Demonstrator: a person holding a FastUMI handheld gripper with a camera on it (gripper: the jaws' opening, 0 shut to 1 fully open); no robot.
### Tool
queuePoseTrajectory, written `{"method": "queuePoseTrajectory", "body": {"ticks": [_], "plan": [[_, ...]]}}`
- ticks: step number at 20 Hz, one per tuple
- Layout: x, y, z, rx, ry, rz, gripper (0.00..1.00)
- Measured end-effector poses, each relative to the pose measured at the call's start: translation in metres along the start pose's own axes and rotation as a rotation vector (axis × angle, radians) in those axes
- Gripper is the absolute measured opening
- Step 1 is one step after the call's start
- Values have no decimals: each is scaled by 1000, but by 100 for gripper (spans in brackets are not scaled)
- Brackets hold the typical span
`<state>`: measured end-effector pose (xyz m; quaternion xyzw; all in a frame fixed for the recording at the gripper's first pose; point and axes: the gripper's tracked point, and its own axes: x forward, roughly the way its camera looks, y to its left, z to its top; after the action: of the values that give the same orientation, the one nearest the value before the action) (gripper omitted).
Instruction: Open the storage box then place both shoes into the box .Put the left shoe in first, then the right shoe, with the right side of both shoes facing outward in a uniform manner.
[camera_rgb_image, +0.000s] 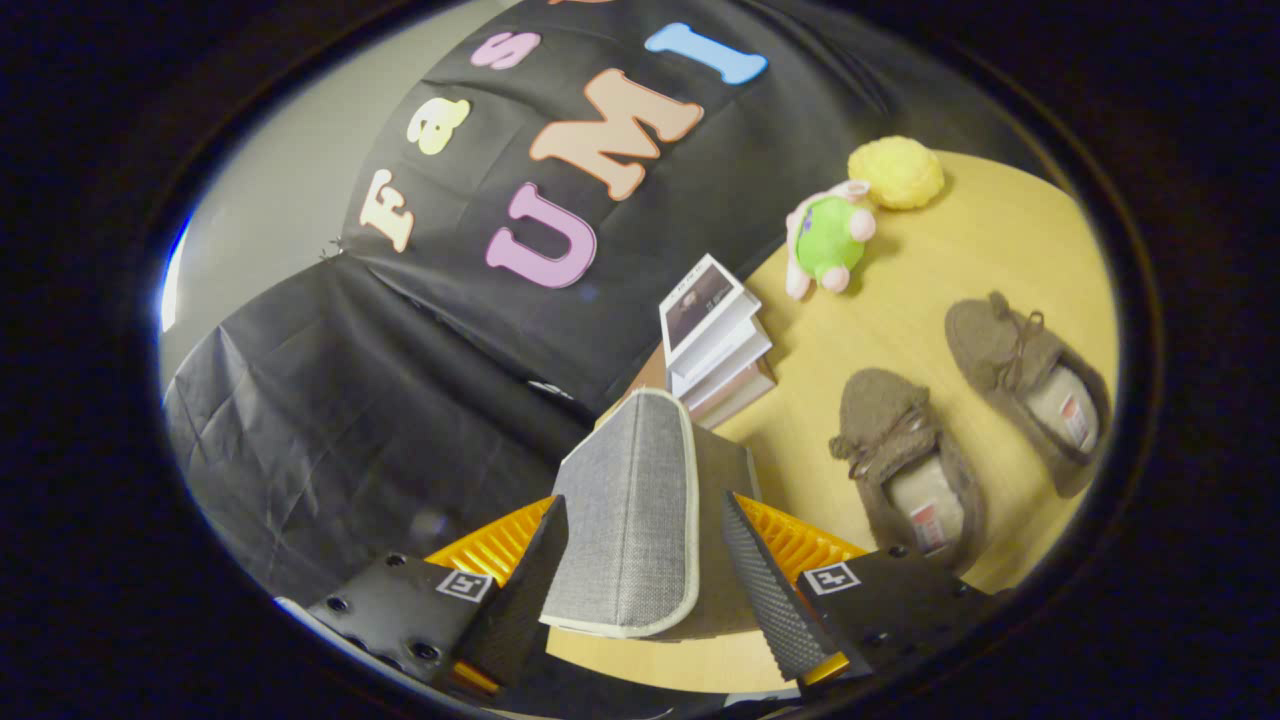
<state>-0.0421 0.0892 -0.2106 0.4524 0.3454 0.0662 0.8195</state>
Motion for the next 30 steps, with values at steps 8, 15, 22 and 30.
{"method": "queuePoseTrajectory", "body": {"ticks": [8,15,22,30], "plan": [[21,-21,-36,296,150,55,97],[30,-27,-56,435,231,108,91],[32,-24,-60,472,278,145,72],[29,-6,-60,414,298,205,26]]}}
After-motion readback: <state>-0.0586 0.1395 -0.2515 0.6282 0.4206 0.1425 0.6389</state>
